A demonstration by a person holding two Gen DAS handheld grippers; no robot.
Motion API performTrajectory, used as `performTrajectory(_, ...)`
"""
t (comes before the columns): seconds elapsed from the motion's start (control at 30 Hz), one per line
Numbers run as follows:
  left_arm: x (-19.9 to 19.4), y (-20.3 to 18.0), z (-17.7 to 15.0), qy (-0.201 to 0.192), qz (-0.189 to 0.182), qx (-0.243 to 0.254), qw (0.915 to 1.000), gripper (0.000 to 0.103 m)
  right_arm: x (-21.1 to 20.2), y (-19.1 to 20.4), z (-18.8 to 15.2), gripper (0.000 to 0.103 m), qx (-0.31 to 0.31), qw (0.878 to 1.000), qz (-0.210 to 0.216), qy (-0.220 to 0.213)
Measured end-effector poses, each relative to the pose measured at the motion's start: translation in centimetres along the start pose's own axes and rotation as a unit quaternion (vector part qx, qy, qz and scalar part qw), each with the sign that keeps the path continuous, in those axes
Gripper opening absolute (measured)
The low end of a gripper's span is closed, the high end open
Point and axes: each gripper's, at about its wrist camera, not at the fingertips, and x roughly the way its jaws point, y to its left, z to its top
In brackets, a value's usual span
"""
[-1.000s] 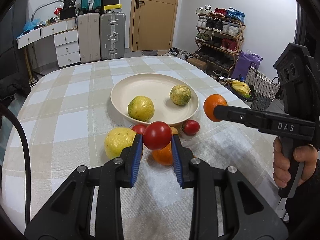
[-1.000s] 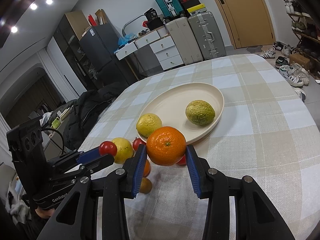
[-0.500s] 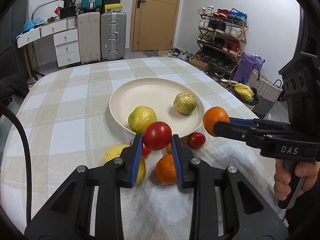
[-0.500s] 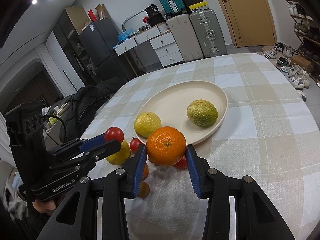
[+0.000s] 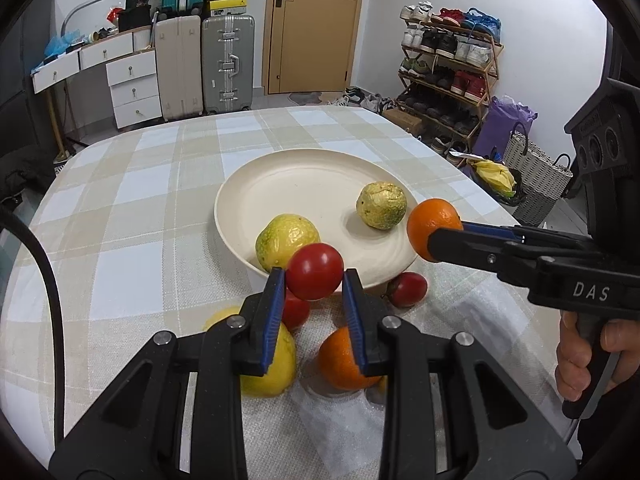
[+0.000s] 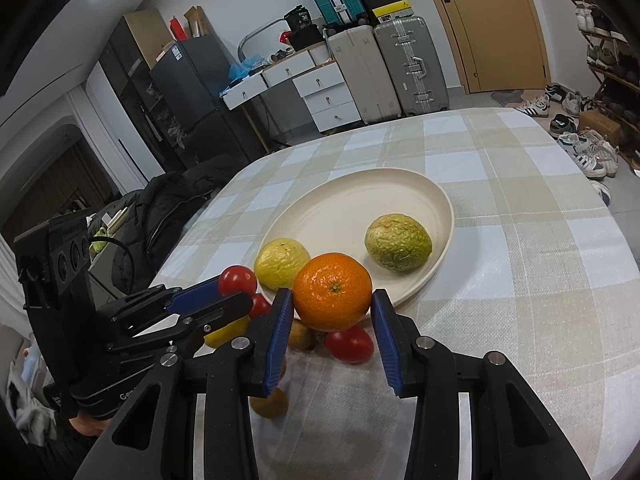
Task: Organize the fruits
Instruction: 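Lift the orange and tomato and carry both over the plate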
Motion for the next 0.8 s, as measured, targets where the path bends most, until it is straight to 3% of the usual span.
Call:
performTrajectory(0.3, 1.8, -0.4, 0.4, 0.021, 0.007, 0.004, 0.9998, 0.026, 0.8, -0.7, 0.5, 0.041, 0.005, 1.000, -0.008, 0.007)
performTrajectory(0.8, 3.6, -0.2, 2.1, 0.021, 0.019, 0.006, 0.9996, 0.026, 2.9, -1.4, 1.2, 0.041, 0.011, 1.000, -0.011, 0.023)
